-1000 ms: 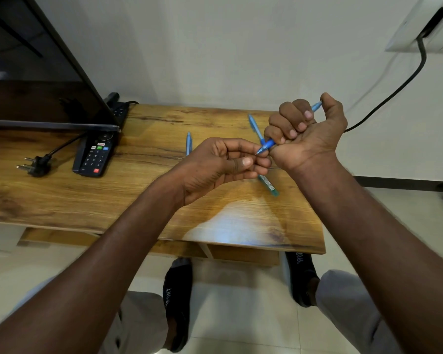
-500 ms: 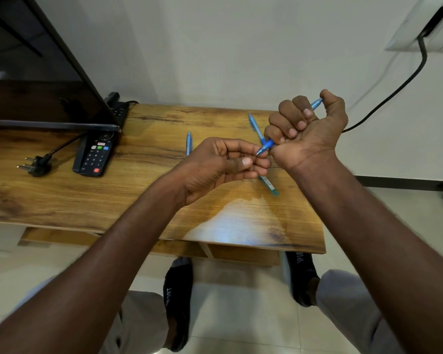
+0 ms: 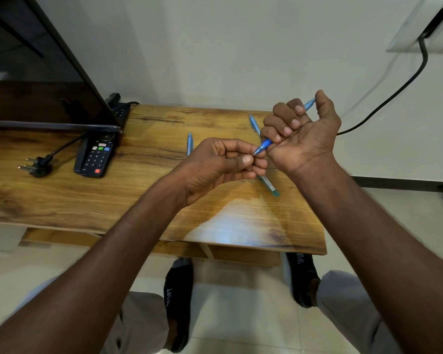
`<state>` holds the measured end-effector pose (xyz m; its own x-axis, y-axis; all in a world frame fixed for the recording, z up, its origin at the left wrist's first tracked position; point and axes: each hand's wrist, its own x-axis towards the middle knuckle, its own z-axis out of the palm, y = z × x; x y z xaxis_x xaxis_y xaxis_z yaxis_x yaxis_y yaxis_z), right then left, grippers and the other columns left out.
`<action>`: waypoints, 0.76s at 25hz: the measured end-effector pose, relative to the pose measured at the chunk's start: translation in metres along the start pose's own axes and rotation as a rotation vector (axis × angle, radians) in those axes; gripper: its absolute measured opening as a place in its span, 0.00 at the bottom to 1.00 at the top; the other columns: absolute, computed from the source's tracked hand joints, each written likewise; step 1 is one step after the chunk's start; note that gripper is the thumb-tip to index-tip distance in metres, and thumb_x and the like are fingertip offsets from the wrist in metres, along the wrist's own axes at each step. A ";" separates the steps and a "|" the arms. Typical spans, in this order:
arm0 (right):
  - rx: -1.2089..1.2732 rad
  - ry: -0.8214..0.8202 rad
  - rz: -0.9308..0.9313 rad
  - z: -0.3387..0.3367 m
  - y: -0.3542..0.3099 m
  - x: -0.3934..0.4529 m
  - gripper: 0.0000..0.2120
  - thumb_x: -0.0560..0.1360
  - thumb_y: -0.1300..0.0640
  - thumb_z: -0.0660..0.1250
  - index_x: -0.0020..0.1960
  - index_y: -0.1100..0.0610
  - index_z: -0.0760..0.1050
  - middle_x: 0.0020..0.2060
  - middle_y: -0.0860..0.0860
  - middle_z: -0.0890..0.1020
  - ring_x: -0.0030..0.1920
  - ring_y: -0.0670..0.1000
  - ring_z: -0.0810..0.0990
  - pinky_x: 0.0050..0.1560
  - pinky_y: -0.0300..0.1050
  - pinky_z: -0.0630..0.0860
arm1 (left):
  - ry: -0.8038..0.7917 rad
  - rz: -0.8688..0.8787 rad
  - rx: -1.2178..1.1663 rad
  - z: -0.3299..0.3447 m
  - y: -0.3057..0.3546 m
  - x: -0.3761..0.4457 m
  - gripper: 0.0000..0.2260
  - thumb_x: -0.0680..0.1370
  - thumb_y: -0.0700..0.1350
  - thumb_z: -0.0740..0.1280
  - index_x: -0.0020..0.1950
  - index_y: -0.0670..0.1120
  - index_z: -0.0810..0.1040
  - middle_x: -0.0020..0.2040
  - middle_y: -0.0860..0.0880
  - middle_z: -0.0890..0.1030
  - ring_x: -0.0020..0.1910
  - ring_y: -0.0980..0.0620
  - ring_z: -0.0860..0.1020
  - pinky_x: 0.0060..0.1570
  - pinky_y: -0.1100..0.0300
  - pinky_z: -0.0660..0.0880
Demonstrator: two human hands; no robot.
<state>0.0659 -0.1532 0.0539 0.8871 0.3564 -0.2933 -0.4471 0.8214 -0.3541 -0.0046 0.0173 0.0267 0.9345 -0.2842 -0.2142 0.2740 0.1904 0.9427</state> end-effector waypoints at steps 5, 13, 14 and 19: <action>-0.017 0.012 0.004 -0.001 0.000 -0.001 0.24 0.81 0.40 0.56 0.32 0.53 0.64 0.24 0.47 0.61 0.24 0.47 0.57 0.31 0.41 0.50 | -0.010 -0.008 0.008 0.000 0.000 0.000 0.11 0.82 0.31 0.67 0.64 0.33 0.80 0.59 0.34 0.85 0.56 0.43 0.86 0.54 0.57 0.83; -0.056 0.016 -0.027 0.001 -0.001 -0.002 0.24 0.80 0.41 0.54 0.30 0.52 0.61 0.22 0.46 0.59 0.22 0.47 0.55 0.29 0.40 0.49 | -0.019 -0.021 0.013 0.001 -0.001 -0.001 0.10 0.81 0.31 0.68 0.61 0.35 0.81 0.58 0.34 0.85 0.55 0.43 0.86 0.54 0.57 0.84; -0.057 0.019 -0.034 0.002 -0.001 -0.003 0.24 0.80 0.41 0.54 0.29 0.52 0.60 0.22 0.46 0.58 0.22 0.47 0.55 0.29 0.40 0.48 | -0.022 -0.022 0.014 0.002 -0.001 -0.001 0.10 0.81 0.31 0.67 0.62 0.35 0.81 0.58 0.34 0.85 0.55 0.43 0.86 0.54 0.57 0.83; -0.034 0.019 -0.043 0.002 -0.001 -0.004 0.24 0.79 0.42 0.54 0.28 0.53 0.60 0.22 0.46 0.58 0.21 0.47 0.54 0.28 0.40 0.49 | -0.027 -0.014 0.010 0.002 0.000 -0.001 0.10 0.81 0.31 0.67 0.62 0.35 0.81 0.58 0.35 0.85 0.56 0.43 0.86 0.54 0.57 0.83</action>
<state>0.0636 -0.1547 0.0576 0.9035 0.3120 -0.2937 -0.4122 0.8201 -0.3968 -0.0061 0.0159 0.0273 0.9242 -0.3120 -0.2204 0.2845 0.1773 0.9421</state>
